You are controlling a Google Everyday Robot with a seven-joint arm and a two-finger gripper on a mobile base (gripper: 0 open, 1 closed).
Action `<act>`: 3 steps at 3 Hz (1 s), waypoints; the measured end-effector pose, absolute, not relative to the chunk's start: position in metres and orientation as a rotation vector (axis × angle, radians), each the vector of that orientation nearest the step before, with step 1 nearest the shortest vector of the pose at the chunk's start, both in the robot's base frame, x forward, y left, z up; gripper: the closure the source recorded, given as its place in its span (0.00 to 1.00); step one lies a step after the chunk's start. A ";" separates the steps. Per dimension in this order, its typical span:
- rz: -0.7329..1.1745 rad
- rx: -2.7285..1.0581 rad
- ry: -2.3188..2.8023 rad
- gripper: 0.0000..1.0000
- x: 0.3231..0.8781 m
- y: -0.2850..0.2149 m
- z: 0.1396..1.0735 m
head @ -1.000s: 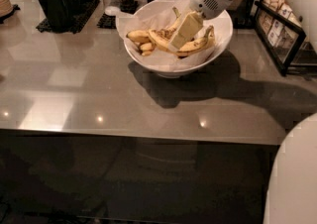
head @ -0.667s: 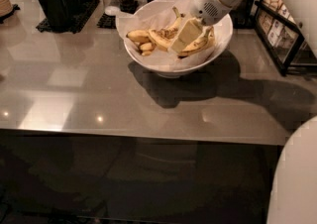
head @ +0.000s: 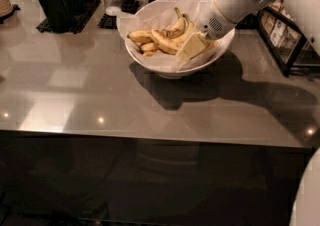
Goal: Pick banana from white bowl
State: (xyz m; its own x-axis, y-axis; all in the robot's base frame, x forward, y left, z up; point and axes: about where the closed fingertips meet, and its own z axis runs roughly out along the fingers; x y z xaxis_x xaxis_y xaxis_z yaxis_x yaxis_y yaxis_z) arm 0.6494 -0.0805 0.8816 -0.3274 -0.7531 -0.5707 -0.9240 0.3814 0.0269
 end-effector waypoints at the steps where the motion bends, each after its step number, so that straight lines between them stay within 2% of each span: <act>1: 0.483 -1.427 2.184 0.52 0.646 -0.083 0.876; 3: 0.441 -1.420 2.134 0.97 0.641 -0.086 0.894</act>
Offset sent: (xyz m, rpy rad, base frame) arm -0.0099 -0.0085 0.0134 0.0079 -0.0597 -0.0131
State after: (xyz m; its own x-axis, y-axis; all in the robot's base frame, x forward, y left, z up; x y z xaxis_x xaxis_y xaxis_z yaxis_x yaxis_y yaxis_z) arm 0.6407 -0.0860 0.8936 -0.3035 -0.7449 -0.5942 -0.9193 0.3928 -0.0229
